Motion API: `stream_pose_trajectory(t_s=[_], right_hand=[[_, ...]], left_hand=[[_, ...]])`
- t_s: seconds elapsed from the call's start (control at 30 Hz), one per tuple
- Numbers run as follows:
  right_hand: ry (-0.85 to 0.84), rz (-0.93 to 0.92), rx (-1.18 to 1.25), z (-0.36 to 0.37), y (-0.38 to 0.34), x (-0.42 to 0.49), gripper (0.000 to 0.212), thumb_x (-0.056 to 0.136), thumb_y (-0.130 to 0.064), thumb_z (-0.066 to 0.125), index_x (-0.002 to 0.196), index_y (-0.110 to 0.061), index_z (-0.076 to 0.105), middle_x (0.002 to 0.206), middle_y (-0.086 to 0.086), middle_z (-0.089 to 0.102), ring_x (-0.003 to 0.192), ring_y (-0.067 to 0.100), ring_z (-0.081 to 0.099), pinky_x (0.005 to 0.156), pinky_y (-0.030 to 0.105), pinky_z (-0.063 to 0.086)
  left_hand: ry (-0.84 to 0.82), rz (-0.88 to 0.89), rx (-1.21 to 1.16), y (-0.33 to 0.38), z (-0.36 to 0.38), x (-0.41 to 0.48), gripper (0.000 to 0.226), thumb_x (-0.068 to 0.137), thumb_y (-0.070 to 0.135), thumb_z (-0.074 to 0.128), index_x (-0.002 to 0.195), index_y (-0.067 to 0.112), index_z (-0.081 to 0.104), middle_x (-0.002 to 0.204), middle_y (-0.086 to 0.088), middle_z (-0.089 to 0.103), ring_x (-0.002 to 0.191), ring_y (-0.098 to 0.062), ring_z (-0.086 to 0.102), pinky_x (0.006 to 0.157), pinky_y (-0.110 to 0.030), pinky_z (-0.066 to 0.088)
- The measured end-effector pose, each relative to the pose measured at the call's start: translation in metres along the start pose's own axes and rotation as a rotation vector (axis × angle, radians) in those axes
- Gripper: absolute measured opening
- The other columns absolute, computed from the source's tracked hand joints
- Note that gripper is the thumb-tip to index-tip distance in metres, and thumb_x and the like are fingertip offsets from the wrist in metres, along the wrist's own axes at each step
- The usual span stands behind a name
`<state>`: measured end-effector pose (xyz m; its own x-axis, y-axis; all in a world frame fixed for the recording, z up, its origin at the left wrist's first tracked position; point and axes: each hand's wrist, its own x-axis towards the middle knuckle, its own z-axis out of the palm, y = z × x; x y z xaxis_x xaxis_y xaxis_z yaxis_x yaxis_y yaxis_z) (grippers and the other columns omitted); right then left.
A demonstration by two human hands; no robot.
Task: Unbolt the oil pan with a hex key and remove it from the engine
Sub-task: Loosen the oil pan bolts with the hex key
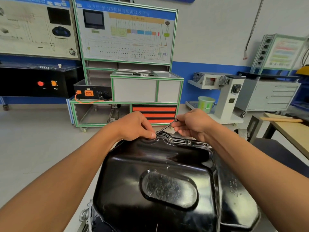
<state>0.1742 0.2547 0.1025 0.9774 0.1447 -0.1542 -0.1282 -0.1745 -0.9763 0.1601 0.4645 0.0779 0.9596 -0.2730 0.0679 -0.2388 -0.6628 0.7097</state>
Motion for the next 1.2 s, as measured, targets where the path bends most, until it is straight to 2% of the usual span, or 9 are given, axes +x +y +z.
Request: stream_pose_trajectory(t_s=[0.1, 0.27, 0.53, 0.67, 0.87, 1.0, 1.07, 1.13, 1.2], right_hand=[[-0.036, -0.01, -0.163, 0.002, -0.018, 0.008, 0.027, 0.105, -0.007, 0.046, 0.083, 0.002, 0.059, 0.06, 0.008, 0.066, 0.043, 0.01, 0.056, 0.039, 0.019, 0.049], [-0.051, -0.054, -0.443, 0.021, -0.041, 0.02, 0.024, 0.104, -0.005, 0.043, 0.087, 0.002, 0.059, 0.049, 0.003, 0.063, 0.037, 0.008, 0.055, 0.041, 0.019, 0.049], [-0.172, -0.049, -0.815, 0.051, -0.07, 0.035, 0.028, 0.106, -0.004, 0.036, 0.084, -0.004, 0.053, 0.067, 0.006, 0.056, 0.05, 0.012, 0.046, 0.049, 0.021, 0.039], [-0.184, -0.058, -0.947, 0.057, -0.074, 0.041, 0.027, 0.103, -0.002, 0.033, 0.083, -0.006, 0.05, 0.067, 0.007, 0.05, 0.049, 0.012, 0.04, 0.048, 0.022, 0.032], [-0.09, -0.3, -1.316, 0.071, -0.07, 0.032, 0.039, 0.09, 0.009, 0.042, 0.053, -0.004, 0.045, 0.042, 0.009, 0.042, 0.043, 0.02, 0.039, 0.044, 0.025, 0.035], [-0.18, -0.531, -1.554, 0.108, -0.068, 0.033, 0.04, 0.1, -0.004, 0.042, 0.06, -0.009, 0.043, 0.062, 0.006, 0.044, 0.054, 0.016, 0.04, 0.047, 0.025, 0.035], [-0.238, -0.602, -1.608, 0.134, -0.064, 0.037, 0.04, 0.101, -0.009, 0.043, 0.061, -0.012, 0.043, 0.065, 0.003, 0.044, 0.058, 0.016, 0.043, 0.049, 0.026, 0.033], [-0.316, -0.55, -1.595, 0.144, -0.068, 0.047, 0.039, 0.1, -0.01, 0.044, 0.062, -0.009, 0.05, 0.062, 0.004, 0.05, 0.051, 0.016, 0.044, 0.041, 0.023, 0.035], [-0.424, -0.427, -1.524, 0.142, -0.072, 0.055, 0.033, 0.1, -0.011, 0.044, 0.071, -0.003, 0.058, 0.062, 0.01, 0.055, 0.047, 0.02, 0.045, 0.04, 0.02, 0.036]], left_hand=[[0.019, 0.019, 0.019, 0.0, 0.002, 0.0, 0.002, 0.082, 0.02, 0.08, 0.083, 0.021, 0.082, 0.077, 0.011, 0.076, 0.074, 0.002, 0.068, 0.079, -0.02, 0.053], [0.064, 0.019, 0.035, -0.003, 0.003, -0.002, 0.003, 0.081, 0.024, 0.081, 0.078, 0.023, 0.081, 0.076, 0.012, 0.076, 0.078, -0.002, 0.069, 0.083, -0.026, 0.054], [0.13, -0.001, 0.059, -0.003, 0.007, -0.002, 0.01, 0.079, 0.024, 0.083, 0.071, 0.022, 0.078, 0.058, 0.018, 0.067, 0.056, 0.009, 0.057, 0.062, -0.014, 0.043], [0.147, -0.026, 0.018, -0.003, 0.009, -0.003, 0.008, 0.079, 0.022, 0.083, 0.075, 0.016, 0.08, 0.065, 0.015, 0.069, 0.057, 0.009, 0.058, 0.065, -0.014, 0.046], [0.17, -0.085, -0.052, -0.003, 0.01, -0.005, 0.012, 0.078, 0.027, 0.084, 0.08, 0.016, 0.081, 0.071, 0.015, 0.071, 0.059, 0.011, 0.06, 0.061, -0.012, 0.044], [0.262, -0.116, -0.108, -0.009, 0.014, -0.007, 0.02, 0.079, 0.025, 0.082, 0.066, 0.013, 0.075, 0.054, 0.015, 0.065, 0.053, 0.007, 0.058, 0.056, -0.006, 0.043], [0.292, -0.134, -0.324, -0.013, 0.017, -0.009, 0.017, 0.084, 0.016, 0.079, 0.07, 0.009, 0.07, 0.054, 0.007, 0.067, 0.057, -0.002, 0.064, 0.067, -0.012, 0.054], [0.304, -0.151, -0.49, -0.013, 0.018, -0.011, 0.014, 0.085, 0.009, 0.076, 0.075, 0.01, 0.066, 0.052, 0.004, 0.066, 0.054, -0.005, 0.065, 0.063, -0.017, 0.057], [0.35, -0.197, -0.44, -0.015, 0.015, -0.011, 0.015, 0.084, 0.012, 0.077, 0.073, 0.009, 0.067, 0.048, 0.007, 0.065, 0.048, 0.0, 0.06, 0.054, -0.013, 0.05]])
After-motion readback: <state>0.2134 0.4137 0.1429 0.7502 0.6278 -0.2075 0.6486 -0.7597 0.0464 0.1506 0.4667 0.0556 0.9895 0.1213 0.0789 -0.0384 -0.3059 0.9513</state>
